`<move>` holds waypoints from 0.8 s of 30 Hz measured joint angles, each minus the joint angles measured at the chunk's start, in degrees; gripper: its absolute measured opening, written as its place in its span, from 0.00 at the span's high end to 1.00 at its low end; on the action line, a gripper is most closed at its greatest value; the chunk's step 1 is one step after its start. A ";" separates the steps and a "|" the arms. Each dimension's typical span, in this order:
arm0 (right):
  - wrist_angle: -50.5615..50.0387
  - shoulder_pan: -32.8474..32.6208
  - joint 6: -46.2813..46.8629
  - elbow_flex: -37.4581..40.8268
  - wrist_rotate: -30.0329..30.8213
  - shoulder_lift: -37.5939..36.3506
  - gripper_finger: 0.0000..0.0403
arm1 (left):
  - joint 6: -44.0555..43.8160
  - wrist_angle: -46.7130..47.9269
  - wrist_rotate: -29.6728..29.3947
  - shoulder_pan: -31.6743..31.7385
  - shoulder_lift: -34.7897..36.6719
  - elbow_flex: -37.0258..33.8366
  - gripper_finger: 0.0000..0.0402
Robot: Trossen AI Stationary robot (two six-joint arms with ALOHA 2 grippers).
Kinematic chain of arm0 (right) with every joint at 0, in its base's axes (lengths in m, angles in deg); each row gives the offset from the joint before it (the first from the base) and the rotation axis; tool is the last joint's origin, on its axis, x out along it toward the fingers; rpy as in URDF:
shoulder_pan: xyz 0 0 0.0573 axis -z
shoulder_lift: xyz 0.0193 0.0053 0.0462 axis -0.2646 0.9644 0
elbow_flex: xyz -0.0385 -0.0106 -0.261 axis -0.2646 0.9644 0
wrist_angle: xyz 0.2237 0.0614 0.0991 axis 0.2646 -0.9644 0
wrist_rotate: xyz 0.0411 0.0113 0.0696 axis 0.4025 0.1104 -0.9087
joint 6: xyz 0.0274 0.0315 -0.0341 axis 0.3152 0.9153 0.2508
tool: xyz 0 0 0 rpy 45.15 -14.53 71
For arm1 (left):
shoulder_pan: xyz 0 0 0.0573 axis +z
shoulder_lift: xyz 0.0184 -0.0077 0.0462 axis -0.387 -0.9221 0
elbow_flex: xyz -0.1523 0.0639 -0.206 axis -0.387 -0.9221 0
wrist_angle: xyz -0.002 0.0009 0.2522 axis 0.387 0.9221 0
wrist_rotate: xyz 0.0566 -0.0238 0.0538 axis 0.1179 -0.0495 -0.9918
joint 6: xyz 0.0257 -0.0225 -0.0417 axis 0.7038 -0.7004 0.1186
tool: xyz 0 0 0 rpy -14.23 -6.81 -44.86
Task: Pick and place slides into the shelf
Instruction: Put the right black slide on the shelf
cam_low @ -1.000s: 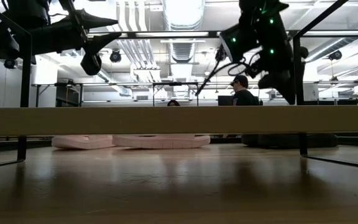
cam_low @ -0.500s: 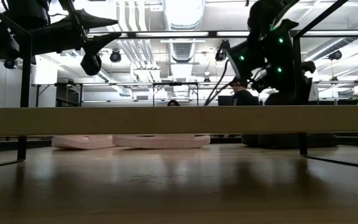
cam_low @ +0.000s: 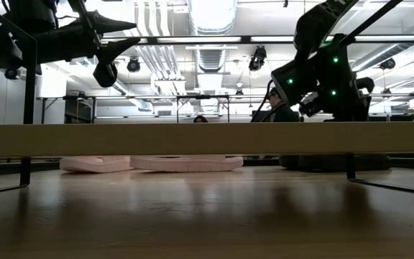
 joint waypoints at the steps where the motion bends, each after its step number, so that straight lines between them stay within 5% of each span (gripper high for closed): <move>1: 0.05 0.03 0.17 0.00 0.25 0.00 0.43 | 0.00 0.00 0.00 0.00 0.00 0.00 0.73; 8: 0.33 0.42 0.43 0.81 1.02 0.01 0.52 | 0.00 0.00 0.00 -0.02 0.00 0.00 0.73; 24: 0.58 0.68 -3.50 1.64 -1.30 0.00 0.97 | 0.00 0.00 -0.01 0.00 0.00 -0.02 0.73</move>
